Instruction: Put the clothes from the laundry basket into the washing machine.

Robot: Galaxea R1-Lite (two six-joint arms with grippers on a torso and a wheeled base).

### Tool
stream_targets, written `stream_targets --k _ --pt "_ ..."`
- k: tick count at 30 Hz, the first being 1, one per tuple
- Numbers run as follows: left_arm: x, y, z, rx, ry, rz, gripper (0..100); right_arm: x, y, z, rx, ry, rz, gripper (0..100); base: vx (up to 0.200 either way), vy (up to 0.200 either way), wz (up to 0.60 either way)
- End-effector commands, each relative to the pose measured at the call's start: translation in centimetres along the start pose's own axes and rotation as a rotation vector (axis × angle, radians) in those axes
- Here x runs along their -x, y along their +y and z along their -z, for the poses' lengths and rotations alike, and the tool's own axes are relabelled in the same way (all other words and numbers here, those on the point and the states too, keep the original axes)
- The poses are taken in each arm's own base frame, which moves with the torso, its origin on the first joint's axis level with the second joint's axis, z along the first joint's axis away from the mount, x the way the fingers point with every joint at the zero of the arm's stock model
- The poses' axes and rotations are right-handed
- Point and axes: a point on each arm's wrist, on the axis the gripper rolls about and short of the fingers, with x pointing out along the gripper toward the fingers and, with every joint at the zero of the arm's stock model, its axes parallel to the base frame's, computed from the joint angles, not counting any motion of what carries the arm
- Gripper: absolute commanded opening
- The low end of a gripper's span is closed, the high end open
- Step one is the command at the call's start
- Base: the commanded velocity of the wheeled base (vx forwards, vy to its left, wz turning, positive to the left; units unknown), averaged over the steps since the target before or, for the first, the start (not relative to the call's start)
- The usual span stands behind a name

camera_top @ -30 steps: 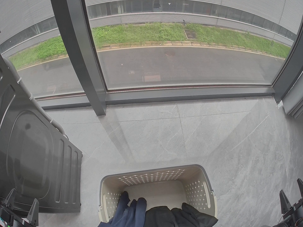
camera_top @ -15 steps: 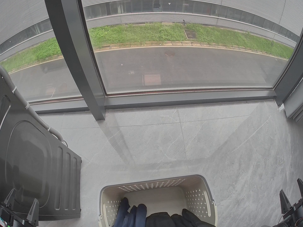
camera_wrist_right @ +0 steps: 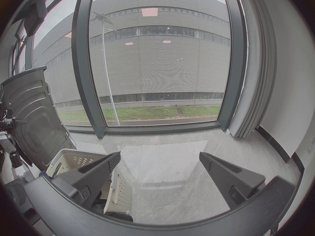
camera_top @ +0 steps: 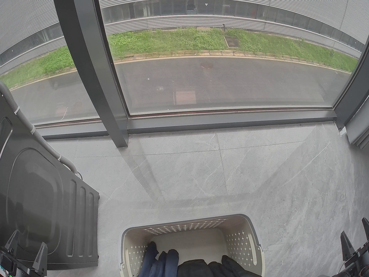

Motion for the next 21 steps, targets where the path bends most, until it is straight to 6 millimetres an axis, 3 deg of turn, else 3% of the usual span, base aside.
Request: stream_targets --k 1,21 --pt "-0.04 0.02 0.49 0.0 0.007 0.0 100 -0.01 0.0 0.47 0.0 0.001 0.001 100 0.0 0.0 0.0" --pt "-0.04 0.02 0.49 0.0 0.007 0.0 100 -0.01 0.0 0.49 0.0 0.002 0.001 100 0.0 0.0 0.0"
